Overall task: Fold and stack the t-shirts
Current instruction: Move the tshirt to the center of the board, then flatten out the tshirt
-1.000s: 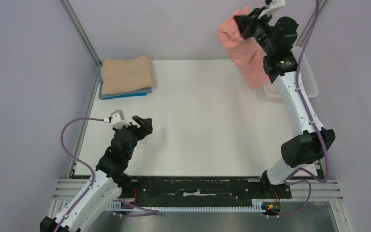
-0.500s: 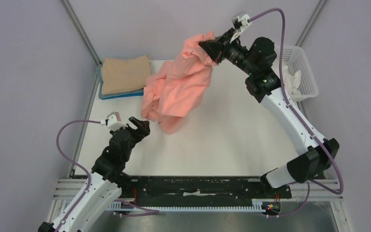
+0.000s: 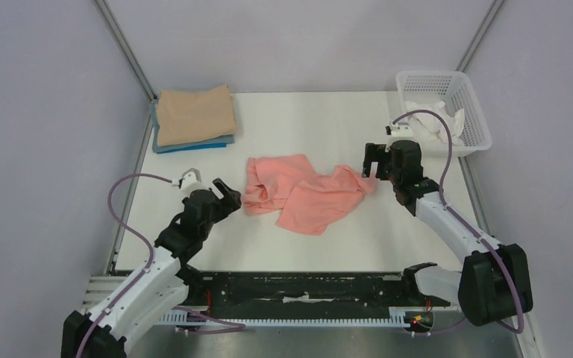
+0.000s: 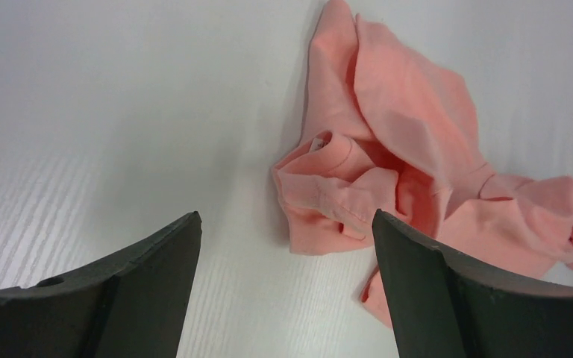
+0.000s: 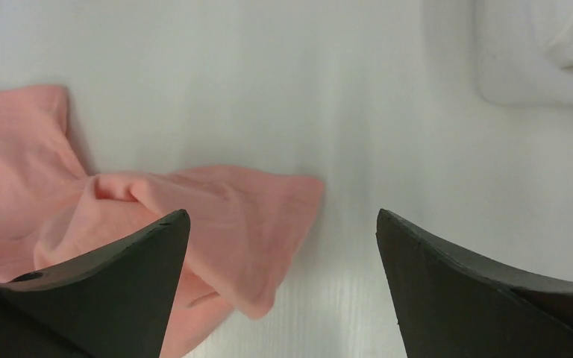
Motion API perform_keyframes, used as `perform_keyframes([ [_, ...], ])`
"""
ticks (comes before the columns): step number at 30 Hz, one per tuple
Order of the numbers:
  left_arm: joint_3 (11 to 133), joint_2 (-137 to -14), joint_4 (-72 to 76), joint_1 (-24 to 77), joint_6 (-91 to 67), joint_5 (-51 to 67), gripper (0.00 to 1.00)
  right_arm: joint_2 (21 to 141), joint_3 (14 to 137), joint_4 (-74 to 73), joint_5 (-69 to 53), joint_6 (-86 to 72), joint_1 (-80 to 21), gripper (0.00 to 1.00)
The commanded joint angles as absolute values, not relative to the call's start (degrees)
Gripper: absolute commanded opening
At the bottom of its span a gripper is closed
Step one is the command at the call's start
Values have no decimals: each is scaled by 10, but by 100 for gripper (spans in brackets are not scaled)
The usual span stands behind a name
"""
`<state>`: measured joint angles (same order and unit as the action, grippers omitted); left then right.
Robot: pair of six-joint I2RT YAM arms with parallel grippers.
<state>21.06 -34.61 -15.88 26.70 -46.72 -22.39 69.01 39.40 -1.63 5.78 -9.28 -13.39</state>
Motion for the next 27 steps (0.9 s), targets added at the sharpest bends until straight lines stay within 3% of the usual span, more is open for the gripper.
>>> perform_keyframes([
  [1, 250, -447, -67, 266, -428, -123, 90, 640, 437, -30, 166, -57, -141, 98],
  [6, 329, -574, -10, 266, -332, 18, 90, 593, 367, 26, 78, -12, -161, 98],
  [12, 429, -706, -37, 269, -285, 17, 90, 624, 353, 67, 2, 67, -191, 98],
  [18, 499, -842, -77, 279, -259, 18, 90, 721, 386, 47, 33, 45, -192, 83],
  [21, 519, -890, -78, 283, -257, 28, 78, 751, 387, 39, 29, 37, -191, 78],
  [23, 532, -915, -77, 284, -260, 32, 61, 763, 380, 41, 23, 28, -192, 74],
  [25, 543, -933, -77, 285, -263, 34, 39, 772, 373, 49, 25, 21, -192, 68],
  [27, 550, -941, -79, 285, -268, 23, 9, 779, 369, 59, 43, 16, -191, 57],
])
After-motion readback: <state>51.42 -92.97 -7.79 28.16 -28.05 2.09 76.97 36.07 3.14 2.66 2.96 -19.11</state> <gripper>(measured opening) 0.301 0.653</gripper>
